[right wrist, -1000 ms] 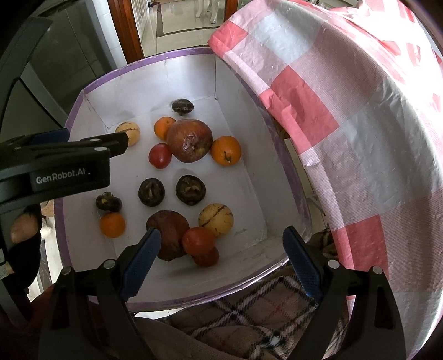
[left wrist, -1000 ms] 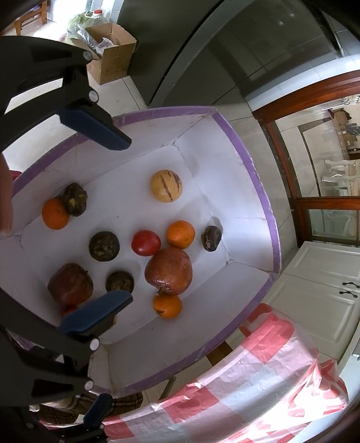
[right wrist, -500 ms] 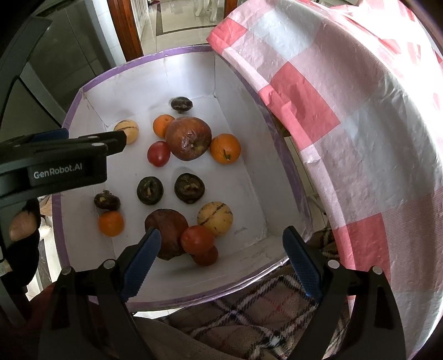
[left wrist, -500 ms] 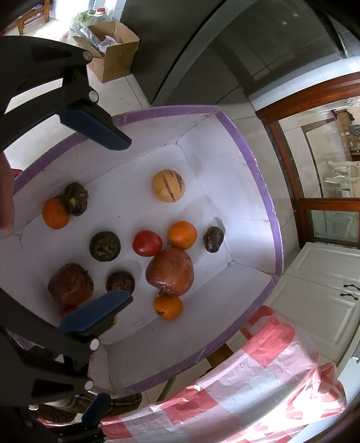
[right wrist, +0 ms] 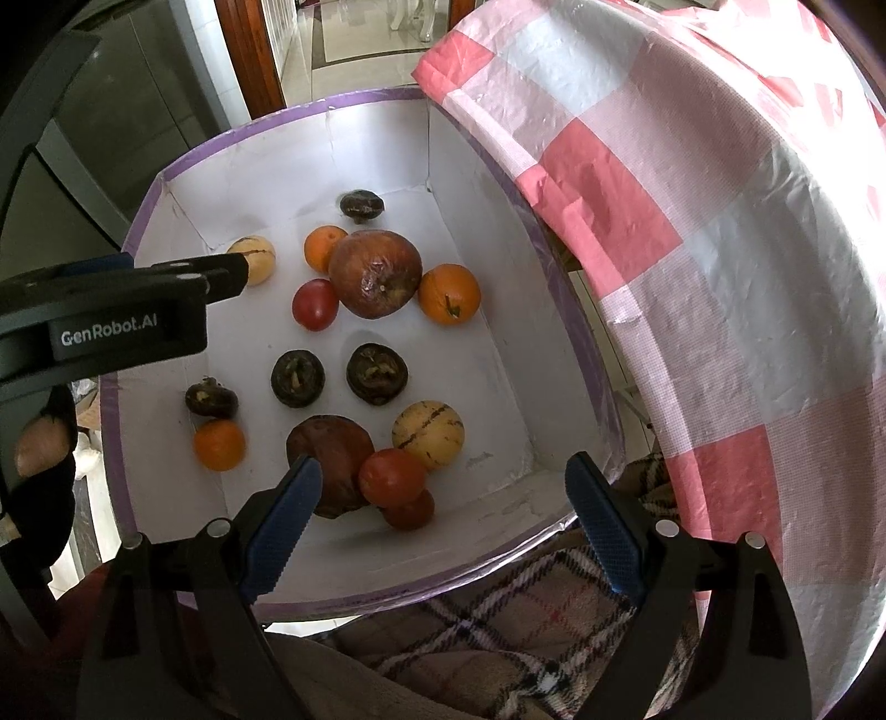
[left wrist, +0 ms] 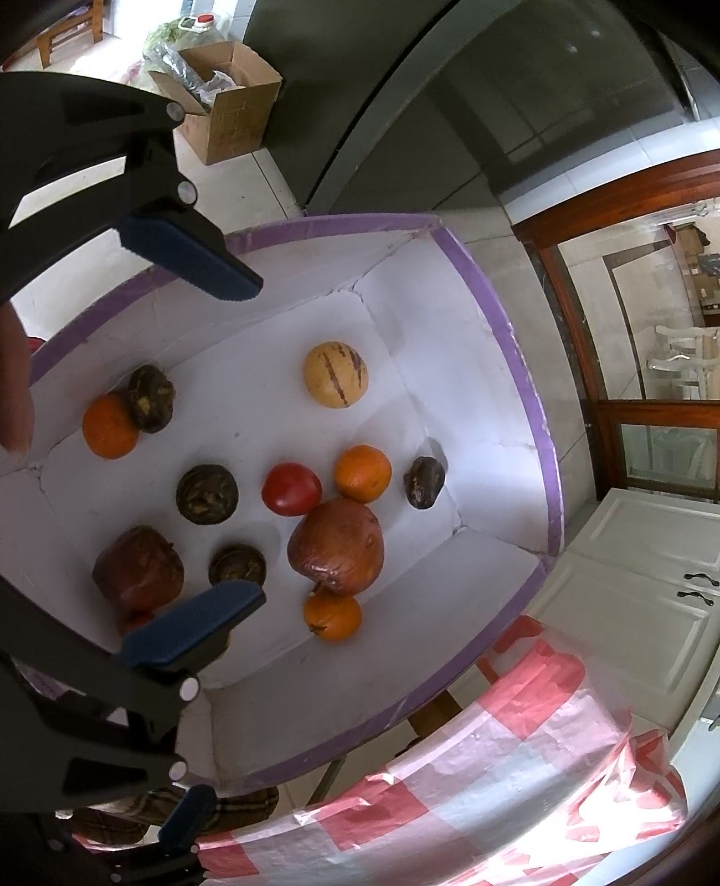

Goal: Organize fruits

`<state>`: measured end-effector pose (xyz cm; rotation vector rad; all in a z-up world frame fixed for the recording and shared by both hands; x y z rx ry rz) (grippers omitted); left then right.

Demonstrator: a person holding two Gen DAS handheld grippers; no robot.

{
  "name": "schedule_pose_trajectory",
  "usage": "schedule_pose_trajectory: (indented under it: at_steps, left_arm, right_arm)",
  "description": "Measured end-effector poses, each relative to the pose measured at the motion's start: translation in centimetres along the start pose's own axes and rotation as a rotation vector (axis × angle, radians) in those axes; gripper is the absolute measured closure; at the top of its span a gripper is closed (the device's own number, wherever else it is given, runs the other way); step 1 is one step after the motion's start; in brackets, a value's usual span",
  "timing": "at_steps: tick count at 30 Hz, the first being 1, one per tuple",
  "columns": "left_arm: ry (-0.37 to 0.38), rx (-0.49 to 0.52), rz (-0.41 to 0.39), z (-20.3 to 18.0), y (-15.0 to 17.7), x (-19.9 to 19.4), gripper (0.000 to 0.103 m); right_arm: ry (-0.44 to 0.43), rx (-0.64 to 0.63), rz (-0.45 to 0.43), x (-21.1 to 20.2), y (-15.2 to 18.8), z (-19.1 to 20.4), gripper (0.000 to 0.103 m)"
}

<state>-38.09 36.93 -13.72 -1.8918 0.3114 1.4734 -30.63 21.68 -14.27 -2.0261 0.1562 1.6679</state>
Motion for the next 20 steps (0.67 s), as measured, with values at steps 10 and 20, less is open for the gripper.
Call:
schedule_pose_trajectory:
  at_steps: [10, 20]
  left_arm:
    - [-0.004, -0.008, -0.007, 0.2, -0.2, -0.1, 0.002]
    - [-0.025, 0.008, -0.012, 0.4, -0.9, -1.0, 0.002]
  right_arm:
    - [-0.003, -0.005, 0.007, 0.3, 0.1, 0.0, 0.016]
    - [-0.008, -0.021, -0.017, -0.7, 0.1, 0.1, 0.016]
Point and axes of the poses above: each gripper's, at about its wrist camera, not at the fingertips, and x roughly the way its jaws point, z to its left, y to its underside, the point moved 5 cm from there along x, roughly the way its jaws point, and after that the axes turned 8 degrees about -x, right-handed, at the moved point
